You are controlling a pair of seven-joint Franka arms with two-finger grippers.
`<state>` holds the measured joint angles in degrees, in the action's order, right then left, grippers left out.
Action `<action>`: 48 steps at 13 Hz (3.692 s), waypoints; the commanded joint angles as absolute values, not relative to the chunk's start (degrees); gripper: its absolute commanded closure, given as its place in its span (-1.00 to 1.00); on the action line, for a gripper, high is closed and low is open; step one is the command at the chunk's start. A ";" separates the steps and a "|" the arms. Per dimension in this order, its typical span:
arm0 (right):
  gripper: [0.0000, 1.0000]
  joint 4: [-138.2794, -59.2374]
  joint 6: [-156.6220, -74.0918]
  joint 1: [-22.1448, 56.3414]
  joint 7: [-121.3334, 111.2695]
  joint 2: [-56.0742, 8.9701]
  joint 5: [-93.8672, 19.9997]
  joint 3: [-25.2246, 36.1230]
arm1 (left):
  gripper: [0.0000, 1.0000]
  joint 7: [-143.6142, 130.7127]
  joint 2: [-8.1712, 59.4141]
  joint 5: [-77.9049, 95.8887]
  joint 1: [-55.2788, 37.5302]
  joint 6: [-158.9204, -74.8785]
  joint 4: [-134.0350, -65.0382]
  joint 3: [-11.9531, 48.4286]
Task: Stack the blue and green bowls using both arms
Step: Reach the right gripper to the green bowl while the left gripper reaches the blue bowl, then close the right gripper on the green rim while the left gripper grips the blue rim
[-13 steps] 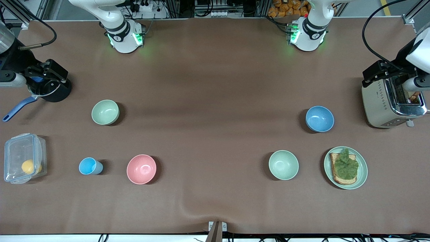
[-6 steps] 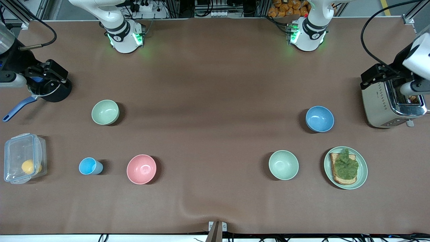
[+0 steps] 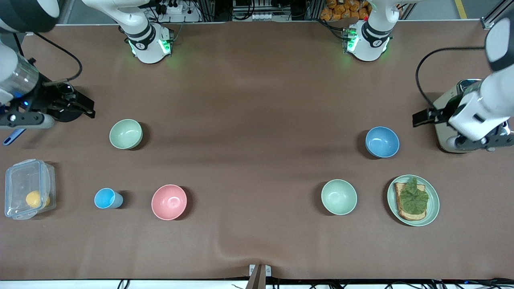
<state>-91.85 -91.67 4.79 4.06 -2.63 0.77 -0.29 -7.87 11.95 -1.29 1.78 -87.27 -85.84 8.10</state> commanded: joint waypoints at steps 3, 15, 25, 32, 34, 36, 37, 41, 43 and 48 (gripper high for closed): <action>-1.00 -98.42 -99.38 2.99 3.25 -3.69 1.32 -1.32 | -1.00 -7.82 13.97 -0.62 2.55 -92.79 -89.89 8.09; -1.00 -115.82 -118.45 -6.23 -15.27 -9.49 -6.42 -1.14 | -1.00 -5.27 19.68 -0.88 7.47 -117.86 -109.25 8.00; -0.72 -123.57 -133.06 -13.36 -34.01 -17.14 -6.77 -1.23 | -1.00 -5.27 26.54 -3.08 9.32 -119.71 -109.34 7.74; -0.31 -128.32 -138.34 -13.53 -35.67 -17.49 -7.12 -1.49 | -1.00 -4.83 27.60 -5.54 10.37 -119.88 -111.27 7.91; -0.05 -128.41 -138.34 -14.23 -37.88 -17.84 -7.29 -1.49 | -0.93 -4.83 27.34 -5.54 10.37 -119.88 -112.23 7.91; 0.05 -128.58 -138.34 -14.24 -37.97 -18.02 -7.73 -1.49 | -0.62 -4.75 27.42 -5.45 10.46 -119.71 -112.24 8.00; 0.05 -129.19 -138.43 -14.24 -38.06 -18.02 -7.82 -1.49 | -0.47 -4.75 27.42 -5.45 10.46 -119.45 -112.41 7.91; 0.54 -129.37 -138.87 -14.24 -39.20 -18.19 -8.17 -1.49 | -0.03 -4.75 27.33 -5.45 10.90 -119.09 -112.50 8.00; 1.00 -129.37 -139.04 -14.24 -39.20 -18.37 -8.26 -1.58 | 0.20 -4.75 27.42 -5.45 10.81 -119.09 -112.50 8.00; 1.00 -128.68 -136.95 -13.62 -38.85 -18.11 -10.63 -1.58 | 1.00 -4.75 27.68 -5.45 10.90 -119.18 -112.32 8.09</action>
